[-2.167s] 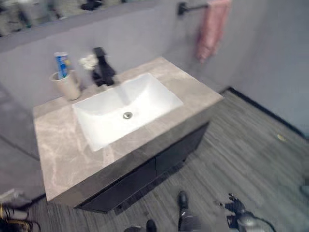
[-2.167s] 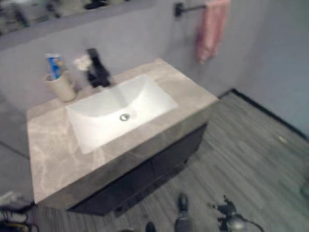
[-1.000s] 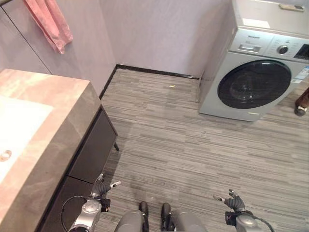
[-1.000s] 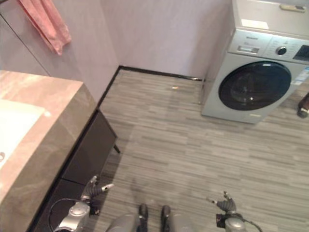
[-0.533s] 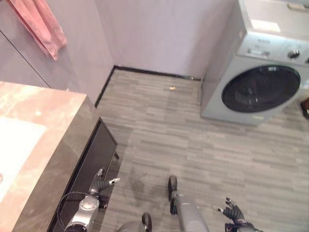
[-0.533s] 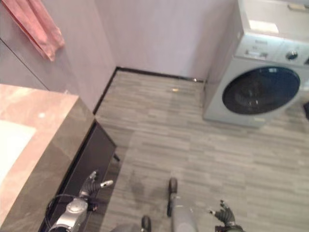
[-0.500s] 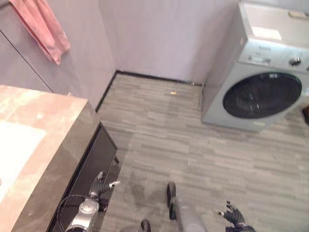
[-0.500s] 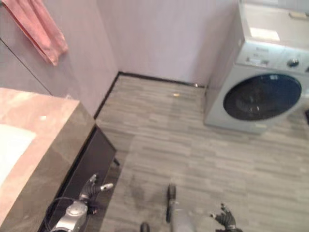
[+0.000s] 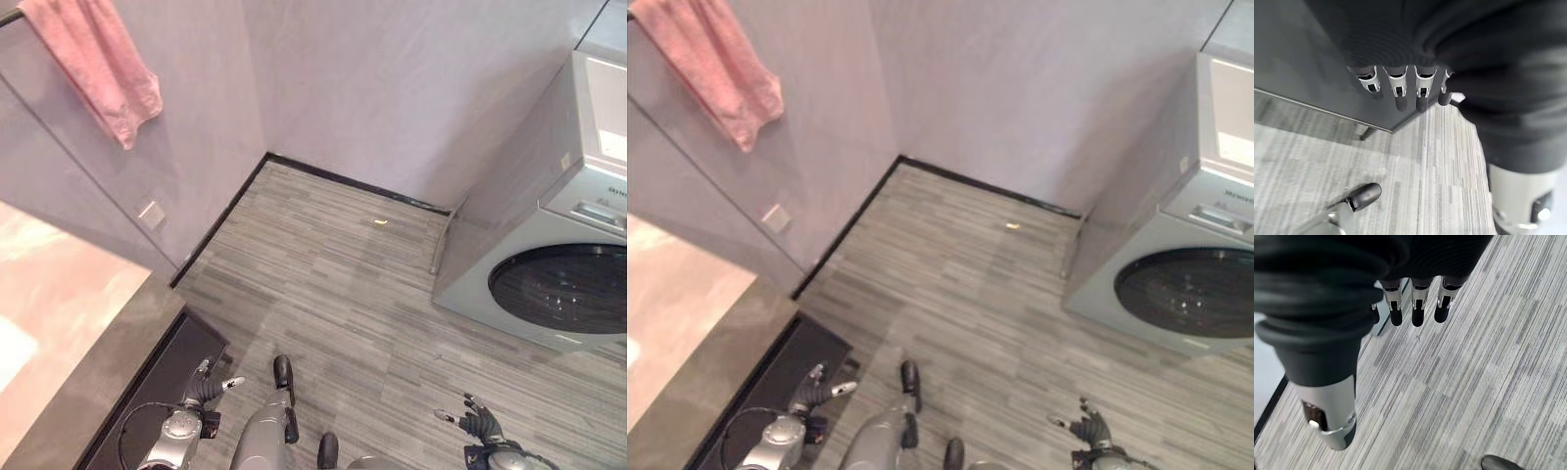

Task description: Put brush and paste in cup on sink, flatten towel.

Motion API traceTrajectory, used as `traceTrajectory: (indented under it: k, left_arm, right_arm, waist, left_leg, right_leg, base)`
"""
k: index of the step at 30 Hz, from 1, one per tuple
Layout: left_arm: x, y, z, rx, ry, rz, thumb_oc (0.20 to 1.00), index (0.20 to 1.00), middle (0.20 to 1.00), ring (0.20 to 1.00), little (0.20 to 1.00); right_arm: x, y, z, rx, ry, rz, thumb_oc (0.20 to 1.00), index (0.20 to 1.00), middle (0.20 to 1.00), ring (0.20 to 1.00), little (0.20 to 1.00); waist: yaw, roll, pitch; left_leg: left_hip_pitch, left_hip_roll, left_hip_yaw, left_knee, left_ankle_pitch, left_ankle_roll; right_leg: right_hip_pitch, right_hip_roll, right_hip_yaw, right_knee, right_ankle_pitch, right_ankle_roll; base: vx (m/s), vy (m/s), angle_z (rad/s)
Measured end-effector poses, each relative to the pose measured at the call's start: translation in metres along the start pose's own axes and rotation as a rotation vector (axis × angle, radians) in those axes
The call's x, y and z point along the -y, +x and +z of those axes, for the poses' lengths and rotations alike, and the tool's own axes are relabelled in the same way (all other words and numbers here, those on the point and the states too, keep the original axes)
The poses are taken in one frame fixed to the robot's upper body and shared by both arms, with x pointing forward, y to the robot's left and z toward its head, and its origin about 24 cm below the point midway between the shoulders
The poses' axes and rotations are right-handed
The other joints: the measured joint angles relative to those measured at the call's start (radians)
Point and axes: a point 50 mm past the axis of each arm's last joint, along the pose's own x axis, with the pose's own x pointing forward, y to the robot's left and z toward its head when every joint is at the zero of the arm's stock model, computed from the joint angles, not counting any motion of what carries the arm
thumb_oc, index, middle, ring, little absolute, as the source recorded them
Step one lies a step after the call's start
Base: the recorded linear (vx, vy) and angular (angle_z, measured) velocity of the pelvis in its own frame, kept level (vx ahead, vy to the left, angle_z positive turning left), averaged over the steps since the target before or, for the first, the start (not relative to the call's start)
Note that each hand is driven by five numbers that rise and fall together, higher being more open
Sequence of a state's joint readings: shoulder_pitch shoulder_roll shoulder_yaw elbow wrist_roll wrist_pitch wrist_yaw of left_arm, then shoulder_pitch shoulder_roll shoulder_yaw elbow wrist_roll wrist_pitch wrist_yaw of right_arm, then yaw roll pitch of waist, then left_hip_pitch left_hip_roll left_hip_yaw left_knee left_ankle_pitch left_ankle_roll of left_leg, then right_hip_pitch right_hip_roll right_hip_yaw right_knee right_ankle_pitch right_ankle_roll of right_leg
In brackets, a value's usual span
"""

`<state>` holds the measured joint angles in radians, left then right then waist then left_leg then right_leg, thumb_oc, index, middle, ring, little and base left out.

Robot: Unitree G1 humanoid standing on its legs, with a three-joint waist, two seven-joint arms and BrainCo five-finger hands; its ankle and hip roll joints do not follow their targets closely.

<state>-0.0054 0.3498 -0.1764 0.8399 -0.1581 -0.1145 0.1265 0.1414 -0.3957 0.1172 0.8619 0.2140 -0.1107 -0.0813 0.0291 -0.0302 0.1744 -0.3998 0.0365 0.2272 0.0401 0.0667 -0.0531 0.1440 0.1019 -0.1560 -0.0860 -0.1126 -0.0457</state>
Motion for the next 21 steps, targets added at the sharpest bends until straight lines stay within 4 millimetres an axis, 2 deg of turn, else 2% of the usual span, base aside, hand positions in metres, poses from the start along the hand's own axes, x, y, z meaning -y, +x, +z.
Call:
traceTrajectory:
  k: [1,2,3,4,5,6,7,8,9,10,11,13,15,16,17,18,19,20,21]
  left_arm:
    - [-0.006,-0.003,-0.007,-0.014,0.012,0.008,1.000,1.000,1.000,1.000,1.000]
    - [-0.012,-0.008,-0.020,-0.057,-0.043,0.045,1.000,1.000,1.000,1.000,1.000]
    - [-0.010,-0.015,-0.035,-0.112,-0.046,0.045,1.000,1.000,1.000,1.000,1.000]
    - [-0.008,-0.019,-0.040,-0.119,-0.023,0.023,1.000,1.000,1.000,1.000,1.000]
    - [-0.010,-0.022,-0.045,-0.124,0.000,0.012,1.000,1.000,1.000,1.000,1.000]
    - [-0.004,-0.020,-0.039,-0.110,0.015,-0.031,1.000,1.000,1.000,1.000,1.000]
    - [0.002,-0.017,-0.036,-0.101,0.012,-0.047,1.000,1.000,1.000,1.000,1.000]
    - [0.014,-0.011,-0.023,-0.071,0.009,-0.077,1.000,1.000,1.000,1.000,1.000]
    - [0.021,-0.009,-0.018,-0.057,0.019,-0.095,1.000,1.000,1.000,1.000,1.000]
    - [0.032,-0.009,-0.015,-0.046,0.026,-0.132,1.000,1.000,1.000,1.000,1.000]
    - [0.040,-0.009,-0.011,-0.030,0.000,-0.143,1.000,1.000,1.000,1.000,1.000]
    - [0.044,-0.010,-0.012,-0.035,-0.015,-0.147,1.000,1.000,1.000,1.000,1.000]
    - [0.041,-0.012,-0.022,-0.075,-0.013,-0.129,1.000,1.000,1.000,1.000,1.000]
    - [0.039,-0.009,-0.023,-0.095,-0.002,-0.122,1.000,1.000,1.000,1.000,1.000]
    - [0.036,-0.004,-0.020,-0.102,0.008,-0.114,1.000,1.000,1.000,1.000,1.000]
    - [0.034,-0.002,-0.015,-0.092,0.011,-0.108,1.000,1.000,1.000,1.000,1.000]
    - [0.035,-0.002,-0.013,-0.078,0.009,-0.108,1.000,1.000,1.000,1.000,1.000]
    - [0.033,-0.003,-0.014,-0.071,0.026,-0.114,1.000,1.000,1.000,1.000,1.000]
    - [0.034,-0.003,-0.014,-0.069,0.030,-0.117,1.000,1.000,1.000,1.000,1.000]
  right_arm:
    - [0.000,-0.001,-0.005,-0.023,-0.008,0.002,1.000,1.000,1.000,1.000,1.000]
    - [-0.001,-0.003,-0.015,-0.062,-0.026,0.003,1.000,1.000,1.000,1.000,1.000]
    - [-0.002,-0.005,-0.020,-0.074,-0.039,0.009,1.000,1.000,1.000,1.000,1.000]
    - [-0.003,-0.009,-0.025,-0.079,-0.045,0.023,1.000,1.000,1.000,1.000,1.000]
    - [-0.007,-0.012,-0.025,-0.065,-0.042,0.042,1.000,1.000,1.000,1.000,1.000]
    - [-0.011,-0.012,-0.021,-0.044,-0.049,0.060,1.000,1.000,1.000,1.000,1.000]
    - [-0.013,-0.011,-0.015,-0.021,-0.047,0.067,1.000,1.000,1.000,1.000,1.000]
    - [-0.014,-0.010,-0.012,-0.010,-0.038,0.067,1.000,1.000,1.000,1.000,1.000]
    - [-0.017,-0.008,-0.006,0.006,-0.032,0.075,1.000,1.000,1.000,1.000,1.000]
    - [-0.021,-0.006,0.000,0.027,-0.023,0.086,1.000,1.000,1.000,1.000,1.000]
    - [-0.023,-0.005,0.003,0.035,-0.015,0.096,1.000,1.000,1.000,1.000,1.000]
    - [-0.026,-0.006,0.004,0.042,-0.010,0.114,1.000,1.000,1.000,1.000,1.000]
    - [-0.028,-0.006,0.005,0.049,-0.001,0.118,1.000,1.000,1.000,1.000,1.000]
    - [-0.028,-0.006,0.005,0.046,0.000,0.116,1.000,1.000,1.000,1.000,1.000]
    - [-0.028,-0.007,-0.001,0.027,0.000,0.116,1.000,1.000,1.000,1.000,1.000]
    - [-0.029,-0.014,-0.019,-0.030,0.003,0.117,1.000,1.000,1.000,1.000,1.000]
    - [-0.029,-0.017,-0.027,-0.058,0.001,0.118,1.000,1.000,1.000,1.000,1.000]
    - [-0.029,-0.026,-0.048,-0.124,0.002,0.116,1.000,1.000,1.000,1.000,1.000]
    - [-0.026,-0.027,-0.053,-0.142,-0.001,0.110,1.000,1.000,1.000,1.000,1.000]
  waist:
    - [-0.008,-0.013,-0.003]
    - [-0.004,-0.026,-0.001]
    - [0.014,0.000,-0.023]
    - [0.021,0.016,-0.051]
    - [0.014,0.007,-0.079]
    - [0.000,-0.003,-0.082]
    - [-0.009,-0.012,-0.071]
    - [-0.040,0.003,-0.054]
    - [-0.043,0.023,-0.032]
    - [-0.054,0.049,-0.009]
    - [-0.055,0.067,-0.006]
    - [-0.047,0.063,-0.004]
    - [-0.065,0.051,-0.001]
    - [-0.079,0.050,-0.009]
    - [-0.098,0.046,-0.007]
    - [-0.100,0.042,-0.017]
    - [-0.100,0.042,-0.033]
    - [-0.113,0.012,-0.072]
    - [-0.109,0.008,-0.087]
  left_leg:
    - [0.029,-0.012,0.002,0.042,-0.003,0.006]
    - [0.103,-0.010,0.027,0.069,-0.054,0.073]
    - [0.144,-0.003,0.030,0.090,-0.036,0.110]
    - [0.162,0.015,0.029,0.080,-0.008,0.133]
    - [0.189,-0.010,0.032,0.047,-0.007,0.146]
    - [0.225,-0.051,0.023,0.028,-0.036,0.185]
    - [0.248,-0.084,0.014,0.022,-0.049,0.205]
    - [0.291,-0.114,-0.028,0.017,-0.080,0.225]
    - [0.318,-0.109,-0.047,0.014,-0.070,0.211]
    - [0.368,-0.108,-0.074,-0.015,-0.069,0.202]
    - [0.394,-0.104,-0.081,-0.039,-0.078,0.193]
    - [0.432,-0.119,-0.103,-0.051,-0.099,0.176]
    - [0.486,-0.132,-0.191,-0.043,-0.179,0.180]
    - [0.490,-0.133,-0.242,-0.028,-0.205,0.178]
    - [0.503,-0.133,-0.286,-0.012,-0.226,0.175]
    - [0.545,-0.114,-0.340,-0.017,-0.255,0.167]
    - [0.566,-0.104,-0.361,-0.005,-0.277,0.157]
    - [0.572,-0.117,-0.395,0.070,-0.326,0.117]
    - [0.575,-0.112,-0.372,0.107,-0.346,0.090]
  right_leg:
    - [0.044,-0.011,0.008,0.003,-0.032,0.026]
    - [0.066,-0.030,0.033,0.093,-0.079,0.060]
    - [0.003,-0.032,0.034,0.323,-0.109,0.098]
    - [-0.093,-0.047,0.021,0.540,-0.109,0.113]
    - [-0.186,-0.098,-0.006,0.732,-0.095,0.143]
    - [-0.258,-0.150,-0.007,0.873,-0.087,0.146]
    - [-0.312,-0.197,-0.003,0.974,-0.070,0.155]
    - [-0.377,-0.208,0.025,1.030,-0.076,0.168]
    - [-0.409,-0.156,0.091,1.017,-0.092,0.178]
    - [-0.466,-0.113,0.117,0.966,-0.098,0.165]
    - [-0.497,-0.112,0.078,0.855,-0.100,0.156]
    - [-0.544,-0.118,0.034,0.676,-0.084,0.152]
    - [-0.596,-0.091,0.079,0.375,0.040,0.159]
    - [-0.580,-0.088,0.110,0.246,0.063,0.176]
    - [-0.570,-0.098,0.137,0.177,0.078,0.179]
    - [-0.560,-0.098,0.158,0.210,0.100,0.167]
    - [-0.560,-0.090,0.165,0.287,0.104,0.160]
    - [-0.512,-0.113,0.190,0.333,0.089,0.171]
    - [-0.497,-0.109,0.177,0.327,0.208,0.114]
  base:
    - [0.57,0.320,-0.39]
    - [0.43,0.332,-0.73]
    - [0.37,0.340,-0.88]
    - [0.42,0.406,-0.56]
    - [0.40,0.362,-0.08]
    - [0.49,0.336,0.19]
    - [0.50,0.277,0.59]
    - [0.55,0.250,0.67]
    - [0.54,0.211,0.93]
    - [0.56,0.137,0.67]
    - [0.38,0.067,0.59]
    - [0.42,0.009,0.52]
    - [0.81,-0.022,1.00]
    - [0.66,-0.039,1.17]
    - [0.54,-0.065,1.63]
    - [0.43,-0.048,1.51]
    - [0.40,-0.066,1.54]
    - [0.24,-0.065,1.07]
    - [0.34,-0.087,0.89]
